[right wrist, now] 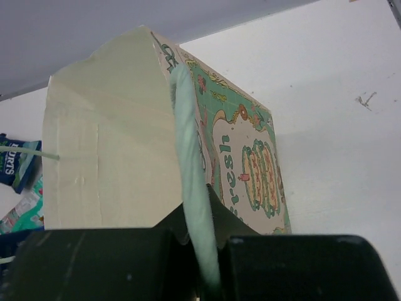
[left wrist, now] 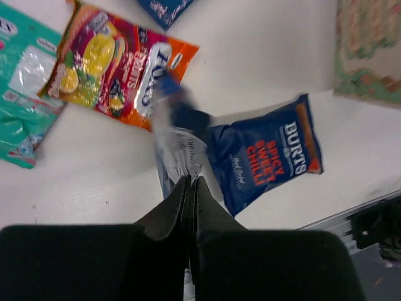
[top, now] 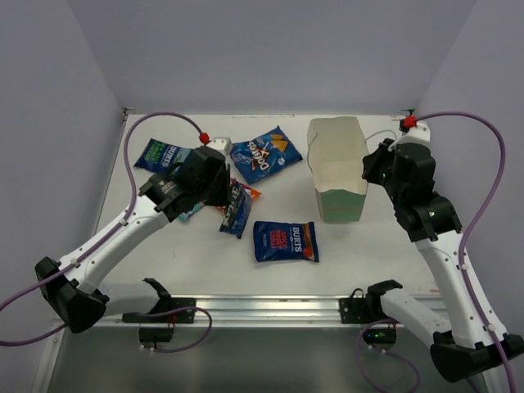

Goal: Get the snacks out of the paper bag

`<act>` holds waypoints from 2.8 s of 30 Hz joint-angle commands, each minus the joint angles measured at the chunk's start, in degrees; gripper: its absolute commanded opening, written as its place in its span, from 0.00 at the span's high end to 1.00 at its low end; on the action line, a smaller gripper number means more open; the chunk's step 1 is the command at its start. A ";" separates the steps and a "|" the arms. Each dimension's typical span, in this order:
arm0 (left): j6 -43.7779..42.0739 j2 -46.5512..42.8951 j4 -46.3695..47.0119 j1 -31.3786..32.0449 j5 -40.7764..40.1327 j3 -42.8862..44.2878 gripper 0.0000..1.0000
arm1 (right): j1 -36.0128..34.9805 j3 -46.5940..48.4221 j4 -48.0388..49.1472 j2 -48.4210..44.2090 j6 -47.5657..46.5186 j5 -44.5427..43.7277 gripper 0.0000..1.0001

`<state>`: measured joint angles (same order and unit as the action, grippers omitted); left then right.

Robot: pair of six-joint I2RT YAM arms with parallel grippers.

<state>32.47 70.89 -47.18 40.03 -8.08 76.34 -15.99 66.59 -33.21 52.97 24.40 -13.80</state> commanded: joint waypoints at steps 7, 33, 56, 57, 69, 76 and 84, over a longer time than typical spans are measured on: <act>3.83 -5.15 -4.58 -0.48 1.23 -17.26 0.87 | 0.26 4.17 2.36 0.55 -0.67 6.86 1.00; -5.12 -15.96 7.17 -2.50 -24.52 -9.54 0.00 | 0.26 -5.15 15.73 -1.91 -36.12 26.46 1.00; -11.90 -18.24 14.74 -2.50 -27.96 -14.28 0.00 | 2.80 1.17 16.67 8.20 -44.45 30.76 1.00; -12.08 -18.51 14.92 -2.50 -28.31 -14.55 0.00 | 3.24 1.61 17.56 8.72 -43.05 31.37 1.00; -13.83 -21.85 16.07 -2.50 -30.68 -17.45 0.00 | 10.18 13.91 19.94 25.06 -24.85 28.13 1.00; -14.01 -22.20 15.80 -2.50 -31.03 -17.89 0.00 | 12.56 17.08 17.49 33.42 -19.66 25.93 1.00; -13.66 -22.64 15.45 -2.50 -31.47 -17.36 0.00 | 13.18 24.63 12.74 34.48 -20.89 36.38 1.00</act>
<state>19.68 49.21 -33.87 37.89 -37.63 58.57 -3.03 85.95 -19.27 89.27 3.07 17.30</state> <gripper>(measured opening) 0.997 0.010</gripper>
